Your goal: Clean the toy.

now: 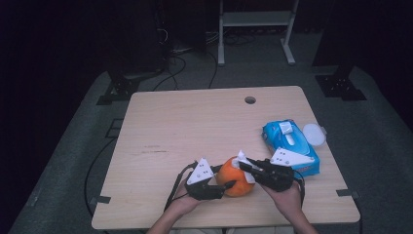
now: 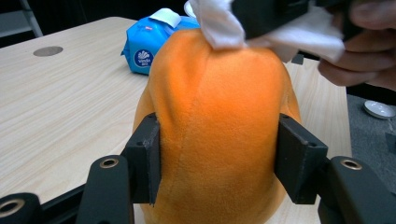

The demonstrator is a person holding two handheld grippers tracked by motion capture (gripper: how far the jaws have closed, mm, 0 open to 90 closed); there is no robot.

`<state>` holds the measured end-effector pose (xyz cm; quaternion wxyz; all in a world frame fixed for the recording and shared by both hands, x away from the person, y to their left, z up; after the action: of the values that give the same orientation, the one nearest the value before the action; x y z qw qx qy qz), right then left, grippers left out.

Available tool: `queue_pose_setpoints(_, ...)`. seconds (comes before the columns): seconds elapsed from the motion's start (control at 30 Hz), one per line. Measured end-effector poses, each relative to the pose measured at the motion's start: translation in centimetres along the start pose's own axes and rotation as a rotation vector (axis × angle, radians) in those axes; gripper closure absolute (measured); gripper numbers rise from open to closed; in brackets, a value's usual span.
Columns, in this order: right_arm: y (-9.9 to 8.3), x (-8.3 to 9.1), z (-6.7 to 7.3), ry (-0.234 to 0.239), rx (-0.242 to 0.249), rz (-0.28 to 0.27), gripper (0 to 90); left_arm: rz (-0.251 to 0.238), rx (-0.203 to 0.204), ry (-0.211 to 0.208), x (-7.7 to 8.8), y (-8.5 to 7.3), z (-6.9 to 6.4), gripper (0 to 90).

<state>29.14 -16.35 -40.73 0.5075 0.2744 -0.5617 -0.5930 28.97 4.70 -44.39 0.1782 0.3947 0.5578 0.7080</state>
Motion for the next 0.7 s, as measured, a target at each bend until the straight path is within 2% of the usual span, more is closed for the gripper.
queue_pose_setpoints(0.13, 0.1, 0.0, 0.1, -0.014, 0.012, 0.007, 77.2, -0.006, 0.013, -0.002, 0.6, 0.4, 0.3, 42.1)
queue_pose_setpoints(0.3, 0.0, -0.3, 0.4, 0.002, 0.007, 0.006, 77.2, 0.007, 0.010, -0.028, 1.2, 0.5, 0.6, 40.3)
queue_pose_setpoints(0.37, -0.2, -0.5, 0.3, 0.001, 0.007, 0.016, 77.2, 0.010, 0.021, -0.035, 0.8, 0.3, 0.4, 32.7)
queue_pose_setpoints(0.43, -0.4, -0.6, 0.3, 0.004, 0.004, 0.023, 77.2, -0.007, 0.009, -0.015, 0.4, 0.2, 0.3, 20.9)
queue_pose_setpoints(0.5, -0.4, -0.8, 0.5, 0.015, 0.005, 0.024, 77.2, -0.009, -0.002, -0.005, 0.0, 0.1, 0.3, 15.3)
queue_pose_setpoints(0.57, -0.3, -1.2, 1.2, 0.052, 0.007, 0.021, 77.1, -0.005, -0.008, 0.013, -0.2, -0.2, 0.3, 16.8)
queue_pose_setpoints(0.6, -0.3, -1.5, 1.6, 0.074, 0.016, 0.022, 77.0, -0.002, 0.006, 0.027, -0.2, -0.3, 0.3, 20.9)
queue_pose_setpoints(0.7, -0.3, -2.1, 2.2, 0.082, 0.048, 0.046, 77.1, 0.005, 0.034, 0.049, -0.1, -0.3, 0.5, 30.1)
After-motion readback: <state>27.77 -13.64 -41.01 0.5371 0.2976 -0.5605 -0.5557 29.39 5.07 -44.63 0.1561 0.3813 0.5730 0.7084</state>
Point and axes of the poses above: each handheld gripper's, and its own axes: x roughly backward along the jaws, y roughly out of its top, z roughly to its left, the point moved 3 cm from there along -x, roughly forward along the jaws, and after that the axes turned 14 degrees about y, right-handed, at the moved point
